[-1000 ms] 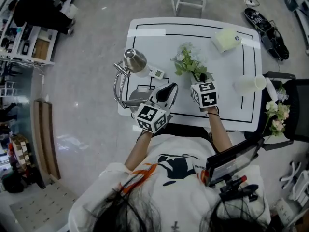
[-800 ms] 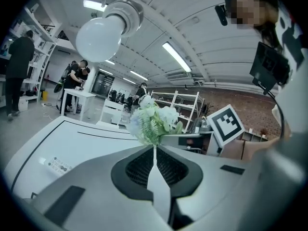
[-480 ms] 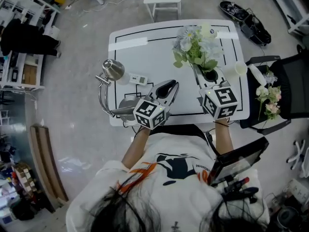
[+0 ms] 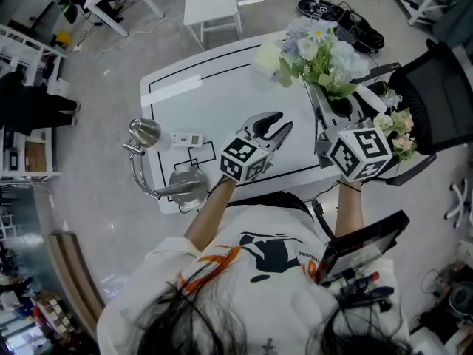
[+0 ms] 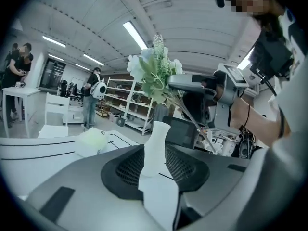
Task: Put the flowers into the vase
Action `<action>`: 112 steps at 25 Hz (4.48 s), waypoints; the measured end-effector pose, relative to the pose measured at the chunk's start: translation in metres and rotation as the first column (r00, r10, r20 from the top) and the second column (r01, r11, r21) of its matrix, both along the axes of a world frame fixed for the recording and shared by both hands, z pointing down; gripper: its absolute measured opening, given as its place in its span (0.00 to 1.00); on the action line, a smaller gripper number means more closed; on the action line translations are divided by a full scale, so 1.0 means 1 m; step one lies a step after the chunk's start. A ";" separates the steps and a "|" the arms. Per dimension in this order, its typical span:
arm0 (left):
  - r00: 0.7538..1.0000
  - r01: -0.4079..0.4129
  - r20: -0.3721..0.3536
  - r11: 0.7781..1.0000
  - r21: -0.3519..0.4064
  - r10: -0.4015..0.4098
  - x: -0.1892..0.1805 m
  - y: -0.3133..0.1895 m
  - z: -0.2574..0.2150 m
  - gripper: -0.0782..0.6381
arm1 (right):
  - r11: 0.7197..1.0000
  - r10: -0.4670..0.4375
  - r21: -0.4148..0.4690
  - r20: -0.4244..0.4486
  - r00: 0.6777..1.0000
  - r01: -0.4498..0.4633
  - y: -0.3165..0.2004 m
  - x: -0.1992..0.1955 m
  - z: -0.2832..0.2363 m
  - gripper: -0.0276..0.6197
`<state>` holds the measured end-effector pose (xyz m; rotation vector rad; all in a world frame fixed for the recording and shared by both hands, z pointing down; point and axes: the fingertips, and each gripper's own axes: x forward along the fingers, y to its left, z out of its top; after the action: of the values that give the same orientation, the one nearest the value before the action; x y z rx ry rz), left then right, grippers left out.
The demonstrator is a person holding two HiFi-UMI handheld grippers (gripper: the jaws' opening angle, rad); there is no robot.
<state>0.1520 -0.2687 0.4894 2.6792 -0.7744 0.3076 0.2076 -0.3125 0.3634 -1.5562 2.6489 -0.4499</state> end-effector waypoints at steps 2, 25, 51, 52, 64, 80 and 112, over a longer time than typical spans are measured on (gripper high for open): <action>0.999 -0.039 0.018 0.999 0.002 0.039 0.023 -0.009 0.002 0.32 | 0.999 0.043 0.004 0.007 0.999 -0.043 -0.002 0.024 -0.005 0.12; 0.950 -0.257 0.204 0.963 0.077 0.237 0.142 -0.053 0.028 0.45 | 0.980 0.198 0.015 0.067 0.978 -0.199 0.000 0.103 -0.004 0.12; 0.928 -0.270 0.277 0.962 0.036 0.250 0.093 -0.031 0.029 0.45 | 0.918 0.018 0.392 0.103 0.995 -0.057 -0.044 0.040 -0.027 0.12; 0.928 -0.269 0.276 0.962 0.037 0.249 0.094 -0.032 0.029 0.45 | 0.923 0.018 0.381 0.091 0.996 -0.051 -0.042 0.040 -0.020 0.12; 0.940 -0.250 0.250 0.967 0.042 0.232 0.093 -0.034 0.031 0.45 | 0.967 0.046 0.252 -0.004 0.999 -0.044 -0.004 0.045 0.036 0.13; 0.950 -0.235 0.222 0.971 0.054 0.217 0.095 -0.036 0.030 0.45 | 0.997 0.054 0.071 -0.276 0.960 -0.036 0.024 0.026 0.076 0.35; 0.991 -0.054 0.128 0.998 0.037 0.049 -0.004 0.026 0.018 0.47 | 0.997 0.037 -0.070 -0.102 0.994 -0.045 0.091 0.009 0.110 0.34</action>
<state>0.1478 -0.2427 0.5072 2.7422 -0.7559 0.4847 0.2166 -0.2215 0.4730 -1.6945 2.6970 -0.4830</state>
